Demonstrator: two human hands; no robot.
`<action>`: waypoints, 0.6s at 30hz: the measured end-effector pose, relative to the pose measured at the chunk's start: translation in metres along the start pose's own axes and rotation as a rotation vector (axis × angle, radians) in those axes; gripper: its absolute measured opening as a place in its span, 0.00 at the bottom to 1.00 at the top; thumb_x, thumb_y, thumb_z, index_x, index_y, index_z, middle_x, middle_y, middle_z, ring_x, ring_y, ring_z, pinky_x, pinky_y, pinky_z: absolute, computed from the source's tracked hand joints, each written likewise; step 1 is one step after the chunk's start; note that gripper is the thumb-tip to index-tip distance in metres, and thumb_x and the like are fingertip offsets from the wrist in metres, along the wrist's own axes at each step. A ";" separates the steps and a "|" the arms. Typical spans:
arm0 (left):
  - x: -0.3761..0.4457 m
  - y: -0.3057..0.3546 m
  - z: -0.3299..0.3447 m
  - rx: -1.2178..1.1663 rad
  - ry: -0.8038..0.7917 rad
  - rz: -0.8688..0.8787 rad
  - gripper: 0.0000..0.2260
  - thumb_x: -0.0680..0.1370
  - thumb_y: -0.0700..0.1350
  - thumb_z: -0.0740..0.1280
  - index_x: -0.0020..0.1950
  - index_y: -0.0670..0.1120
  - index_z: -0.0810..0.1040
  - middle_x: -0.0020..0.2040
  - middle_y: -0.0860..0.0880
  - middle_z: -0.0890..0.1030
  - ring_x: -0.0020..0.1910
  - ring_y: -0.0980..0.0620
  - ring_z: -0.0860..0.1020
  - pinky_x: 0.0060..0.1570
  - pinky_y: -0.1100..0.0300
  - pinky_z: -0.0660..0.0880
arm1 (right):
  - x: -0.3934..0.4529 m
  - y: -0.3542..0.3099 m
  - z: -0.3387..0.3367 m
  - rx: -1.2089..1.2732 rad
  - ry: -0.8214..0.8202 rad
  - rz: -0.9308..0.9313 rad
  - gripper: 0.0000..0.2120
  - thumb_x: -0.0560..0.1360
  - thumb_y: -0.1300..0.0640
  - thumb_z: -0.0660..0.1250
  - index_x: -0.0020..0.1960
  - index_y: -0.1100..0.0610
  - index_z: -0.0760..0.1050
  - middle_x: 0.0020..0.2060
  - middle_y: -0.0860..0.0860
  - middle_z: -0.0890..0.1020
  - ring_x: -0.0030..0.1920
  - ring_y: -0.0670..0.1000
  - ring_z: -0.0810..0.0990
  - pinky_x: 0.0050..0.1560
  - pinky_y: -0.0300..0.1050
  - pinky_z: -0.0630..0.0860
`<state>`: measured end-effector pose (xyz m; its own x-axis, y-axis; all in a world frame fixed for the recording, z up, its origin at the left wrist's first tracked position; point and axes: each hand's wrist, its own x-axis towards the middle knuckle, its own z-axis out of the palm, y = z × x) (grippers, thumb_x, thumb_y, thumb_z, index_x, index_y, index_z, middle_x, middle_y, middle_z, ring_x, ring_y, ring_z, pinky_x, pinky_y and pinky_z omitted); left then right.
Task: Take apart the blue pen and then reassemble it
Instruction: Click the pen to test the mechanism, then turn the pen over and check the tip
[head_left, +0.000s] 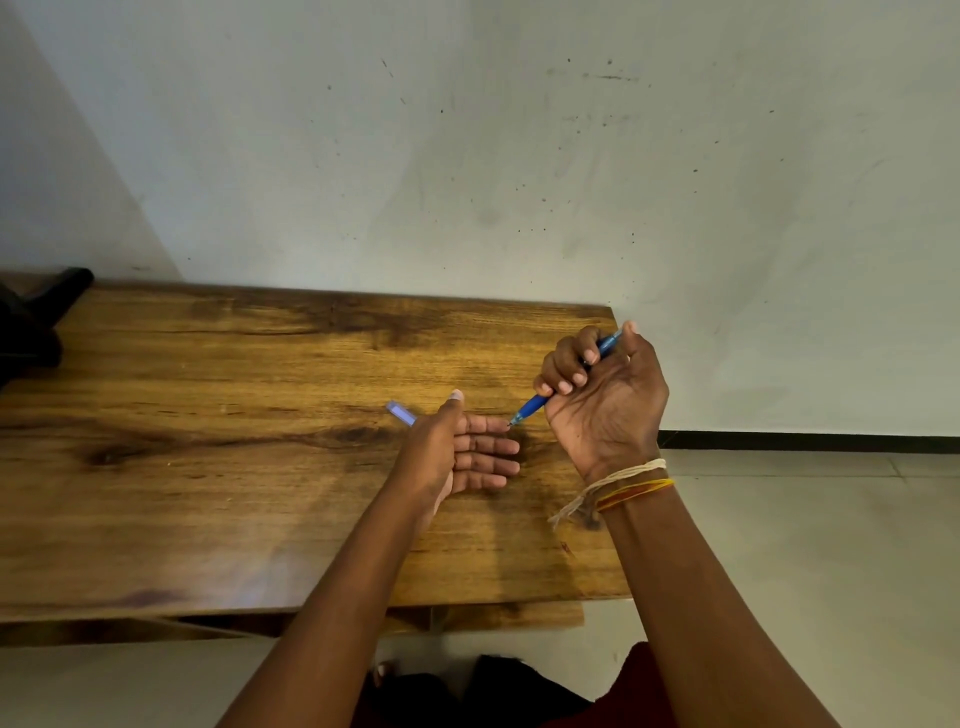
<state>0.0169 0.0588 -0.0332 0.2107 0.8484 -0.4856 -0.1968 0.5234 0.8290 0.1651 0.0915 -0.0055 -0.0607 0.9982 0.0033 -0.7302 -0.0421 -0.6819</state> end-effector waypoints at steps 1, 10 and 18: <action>0.000 0.000 0.000 -0.003 -0.001 0.000 0.28 0.83 0.55 0.46 0.54 0.37 0.79 0.48 0.36 0.83 0.35 0.46 0.83 0.31 0.60 0.80 | 0.000 -0.001 0.000 0.007 -0.002 0.005 0.21 0.78 0.46 0.49 0.32 0.56 0.63 0.24 0.49 0.64 0.27 0.49 0.60 0.33 0.45 0.60; 0.000 0.000 0.000 0.011 -0.003 0.010 0.29 0.83 0.56 0.46 0.53 0.37 0.79 0.49 0.35 0.83 0.36 0.46 0.84 0.33 0.59 0.80 | 0.000 -0.003 0.000 0.005 -0.012 -0.003 0.19 0.77 0.45 0.50 0.32 0.55 0.63 0.24 0.49 0.64 0.27 0.49 0.60 0.33 0.45 0.59; 0.001 0.000 0.001 0.008 -0.005 0.011 0.28 0.83 0.55 0.46 0.54 0.37 0.79 0.48 0.36 0.83 0.34 0.47 0.83 0.30 0.61 0.79 | 0.000 -0.003 -0.001 0.011 -0.008 0.008 0.20 0.77 0.44 0.50 0.32 0.55 0.63 0.24 0.49 0.64 0.27 0.48 0.60 0.33 0.45 0.59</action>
<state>0.0177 0.0594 -0.0332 0.2132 0.8537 -0.4751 -0.1912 0.5133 0.8366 0.1676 0.0920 -0.0044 -0.0718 0.9974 0.0042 -0.7375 -0.0503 -0.6735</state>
